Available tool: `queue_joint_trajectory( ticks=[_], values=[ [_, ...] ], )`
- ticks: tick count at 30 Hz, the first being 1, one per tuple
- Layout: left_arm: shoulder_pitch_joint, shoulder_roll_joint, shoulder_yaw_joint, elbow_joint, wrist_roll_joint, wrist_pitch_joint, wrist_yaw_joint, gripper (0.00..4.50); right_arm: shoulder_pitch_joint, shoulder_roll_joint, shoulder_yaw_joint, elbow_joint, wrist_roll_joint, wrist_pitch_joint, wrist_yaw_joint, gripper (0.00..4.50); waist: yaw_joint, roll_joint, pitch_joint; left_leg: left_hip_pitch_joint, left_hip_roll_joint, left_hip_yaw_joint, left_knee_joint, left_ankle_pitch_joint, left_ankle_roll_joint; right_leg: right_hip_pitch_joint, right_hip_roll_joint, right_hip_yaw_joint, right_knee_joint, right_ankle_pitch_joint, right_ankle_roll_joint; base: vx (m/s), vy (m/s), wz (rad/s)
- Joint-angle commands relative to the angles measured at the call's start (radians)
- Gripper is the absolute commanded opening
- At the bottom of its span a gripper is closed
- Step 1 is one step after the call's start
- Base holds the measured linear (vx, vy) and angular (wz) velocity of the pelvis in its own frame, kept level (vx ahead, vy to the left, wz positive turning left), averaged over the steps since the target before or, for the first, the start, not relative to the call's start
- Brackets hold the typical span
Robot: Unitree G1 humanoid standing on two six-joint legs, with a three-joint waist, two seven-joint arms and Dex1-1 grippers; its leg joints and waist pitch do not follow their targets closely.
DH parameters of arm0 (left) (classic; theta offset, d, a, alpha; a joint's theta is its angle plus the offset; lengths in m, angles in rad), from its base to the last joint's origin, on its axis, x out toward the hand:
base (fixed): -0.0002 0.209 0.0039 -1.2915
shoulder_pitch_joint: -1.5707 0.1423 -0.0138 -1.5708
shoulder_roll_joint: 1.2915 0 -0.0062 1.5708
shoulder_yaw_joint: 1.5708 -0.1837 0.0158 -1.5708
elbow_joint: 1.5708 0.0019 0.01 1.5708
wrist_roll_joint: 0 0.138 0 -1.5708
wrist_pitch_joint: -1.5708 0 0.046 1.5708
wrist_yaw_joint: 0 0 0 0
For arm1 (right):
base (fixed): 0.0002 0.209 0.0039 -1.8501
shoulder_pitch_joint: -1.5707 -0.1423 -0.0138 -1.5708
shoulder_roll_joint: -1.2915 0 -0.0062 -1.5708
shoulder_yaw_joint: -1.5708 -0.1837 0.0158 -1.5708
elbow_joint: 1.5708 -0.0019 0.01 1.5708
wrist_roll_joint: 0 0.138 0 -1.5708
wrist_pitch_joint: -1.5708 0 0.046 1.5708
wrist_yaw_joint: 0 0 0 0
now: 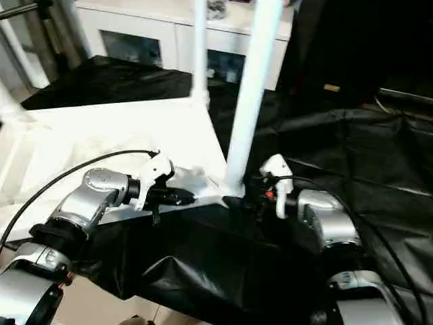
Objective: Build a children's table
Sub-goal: Rotate leg to tighten
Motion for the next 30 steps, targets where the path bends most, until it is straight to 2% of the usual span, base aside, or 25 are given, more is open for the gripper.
queue_joint_trajectory(
  ticks=[1, 15, 24, 28, 29, 30],
  values=[
    [0.011, -0.009, -0.005, -0.046, -0.037, -0.013, -0.039, 0.00, -0.014, 0.005, 0.010, -0.025, 0.001, 0.003, 0.010, 4.31, -0.001, -0.007, -0.061, 0.010, 0.023, 0.006, -0.057, -0.163, 0.070, 0.053, -0.046, 0.035, -0.064, -0.102, -0.253, 0.000, 0.000, 0.00],
    [0.025, 0.001, -0.008, -0.069, -0.036, -0.003, -0.044, 0.00, -0.025, 0.016, 0.019, -0.010, 0.004, 0.007, 0.015, 3.10, 0.000, -0.008, -0.061, 0.010, 0.021, 0.007, -0.055, -0.156, 0.068, 0.054, -0.045, 0.035, -0.063, -0.097, -0.248, 0.000, 0.000, 0.00],
    [0.030, 0.000, -0.006, -0.074, -0.034, 0.000, -0.030, 0.00, -0.020, 0.036, 0.031, -0.016, 0.002, 0.012, 0.016, 2.99, 0.000, -0.008, -0.062, 0.010, 0.020, 0.007, -0.054, -0.151, 0.070, 0.054, -0.044, 0.034, -0.062, -0.091, -0.249, 0.000, 0.000, 0.00],
    [0.007, -0.042, 0.007, -0.026, 0.002, -0.003, 0.103, 0.00, -0.018, 0.075, 0.020, 0.019, -0.028, -0.007, -0.107, 2.99, -0.002, -0.007, -0.061, 0.011, 0.021, 0.006, -0.055, -0.157, 0.065, 0.052, -0.045, 0.035, -0.063, -0.100, -0.248, 0.000, 0.000, 0.00],
    [-0.003, -0.057, 0.012, -0.010, 0.008, -0.001, 0.141, 0.00, -0.025, 0.090, 0.010, 0.044, -0.040, -0.014, -0.169, 2.99, -0.003, -0.007, -0.060, 0.012, 0.020, 0.005, -0.057, -0.170, 0.056, 0.051, -0.047, 0.036, -0.067, -0.123, -0.243, 0.000, 0.000, 0.00],
    [-0.031, -0.095, 0.023, 0.031, 0.021, 0.006, 0.226, 0.00, -0.046, 0.129, -0.017, 0.107, -0.061, -0.027, -0.322, 2.98, -0.007, -0.005, -0.058, 0.014, 0.019, 0.004, -0.060, -0.178, 0.040, 0.048, -0.048, 0.037, -0.070, -0.153, -0.235, 0.000, 0.000, 0.00]
  ],
)
